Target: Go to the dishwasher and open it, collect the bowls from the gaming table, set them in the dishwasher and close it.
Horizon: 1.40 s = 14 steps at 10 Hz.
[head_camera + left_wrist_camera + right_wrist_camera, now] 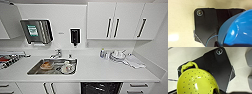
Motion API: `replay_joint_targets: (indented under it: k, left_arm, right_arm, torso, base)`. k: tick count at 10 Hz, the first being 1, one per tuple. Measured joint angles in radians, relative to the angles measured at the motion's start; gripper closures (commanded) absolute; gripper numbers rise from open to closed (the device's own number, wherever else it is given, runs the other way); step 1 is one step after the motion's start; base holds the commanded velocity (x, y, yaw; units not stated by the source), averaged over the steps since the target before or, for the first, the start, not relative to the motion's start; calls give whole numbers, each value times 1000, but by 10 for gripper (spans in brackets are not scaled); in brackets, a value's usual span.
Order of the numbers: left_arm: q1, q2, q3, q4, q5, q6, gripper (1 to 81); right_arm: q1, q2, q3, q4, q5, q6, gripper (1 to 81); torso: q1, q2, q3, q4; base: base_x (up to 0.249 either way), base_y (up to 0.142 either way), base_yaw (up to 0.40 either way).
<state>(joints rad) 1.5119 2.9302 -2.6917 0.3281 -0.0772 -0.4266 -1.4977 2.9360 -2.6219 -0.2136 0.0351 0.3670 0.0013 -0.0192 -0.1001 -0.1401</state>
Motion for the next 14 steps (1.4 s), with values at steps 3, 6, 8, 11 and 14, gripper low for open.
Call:
replay_joint_targets:
  k: [3,6,8,11,14]
  left_arm:
    - [7,-3,0,0,-2,0,811]
    - [23,-21,7,0,-76,-12,811]
    - [37,-53,56,0,-97,-15,811]
    - [38,-142,229,0,-115,-14,811]
    - [38,-272,463,0,-128,-14,811]
  right_arm:
    - [-17,-1,6,-3,-1,0,811]
    - [-15,-46,95,-11,6,0,811]
    - [-12,-134,225,-13,18,0,811]
    - [-15,-252,344,-13,30,3,811]
    - [-15,-270,385,-13,51,8,811]
  torso:
    - [-1,0,0,0]
    - [-1,0,0,0]
    - [-1,0,0,0]
    - [-1,0,-1,0]
    - [-3,-1,-67,0]
  base:
    - [0,0,0]
    - [0,0,0]
    - [0,0,0]
    - [0,0,0]
    - [0,0,0]
